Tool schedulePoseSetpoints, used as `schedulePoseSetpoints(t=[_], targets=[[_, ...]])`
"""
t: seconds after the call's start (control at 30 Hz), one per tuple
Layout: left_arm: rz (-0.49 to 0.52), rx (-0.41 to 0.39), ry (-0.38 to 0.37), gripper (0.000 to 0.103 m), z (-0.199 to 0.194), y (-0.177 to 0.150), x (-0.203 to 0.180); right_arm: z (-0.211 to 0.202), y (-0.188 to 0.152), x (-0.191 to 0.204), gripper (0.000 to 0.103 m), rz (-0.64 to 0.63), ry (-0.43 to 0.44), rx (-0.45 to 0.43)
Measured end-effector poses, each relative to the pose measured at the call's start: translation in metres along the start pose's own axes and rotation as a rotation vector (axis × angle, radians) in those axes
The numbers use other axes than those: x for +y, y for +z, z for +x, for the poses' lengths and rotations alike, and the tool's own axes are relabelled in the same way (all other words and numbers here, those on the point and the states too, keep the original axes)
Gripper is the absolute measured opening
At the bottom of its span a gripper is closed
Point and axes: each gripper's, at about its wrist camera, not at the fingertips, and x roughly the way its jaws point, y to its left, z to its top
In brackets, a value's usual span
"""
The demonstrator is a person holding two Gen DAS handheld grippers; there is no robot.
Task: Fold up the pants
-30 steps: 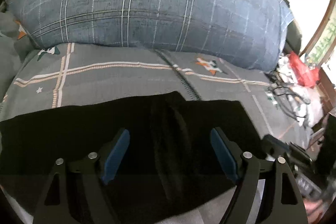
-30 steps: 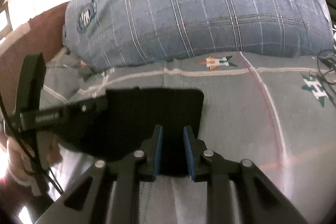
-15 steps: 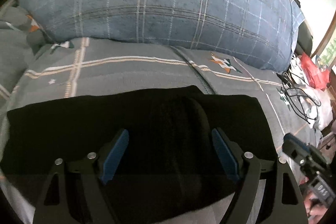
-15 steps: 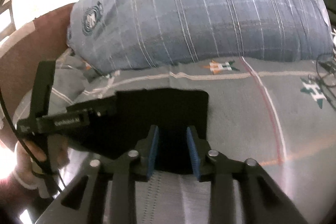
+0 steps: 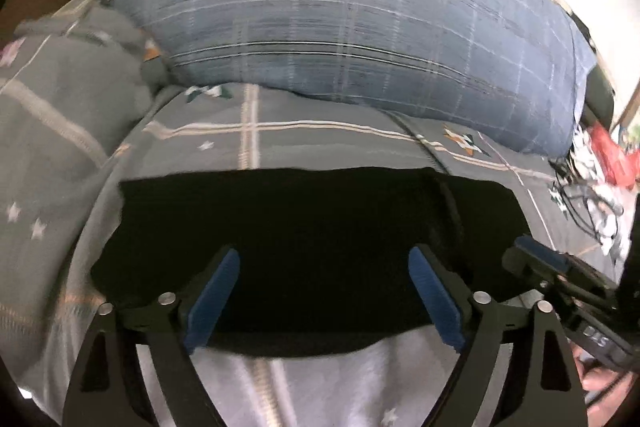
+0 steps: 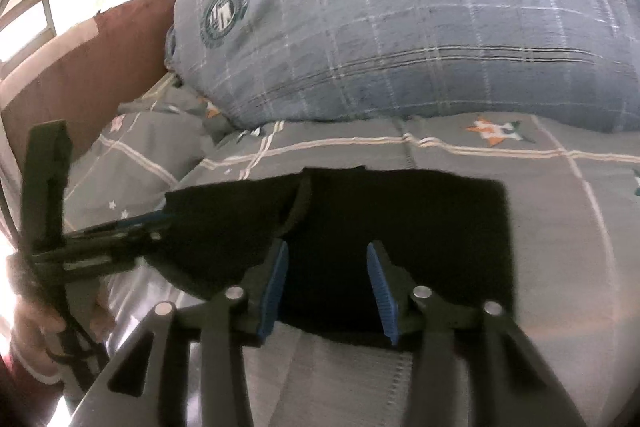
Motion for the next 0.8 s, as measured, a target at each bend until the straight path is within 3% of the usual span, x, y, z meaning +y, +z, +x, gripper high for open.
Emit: schedulePoseSetpoints(t=[0.23, 0.5, 0.8], targets=[[-0.086, 0.007, 0.045, 0.09, -0.02, -0.019, 0.039, 0.026, -0.001, 0.013, 0.044, 0.024, 0.046, 0.039], [-0.168, -0.002, 0.096, 0.09, -0.035, -0.032, 0.066, 0.039, -0.01, 0.041, 0.045, -0.036, 0.067, 0.083], [-0.21, -0.001, 0.102, 0.09, -0.038, -0.036, 0.077, 0.025, 0.01, 0.065, 0.05, -0.11, 0.111, 0.028]])
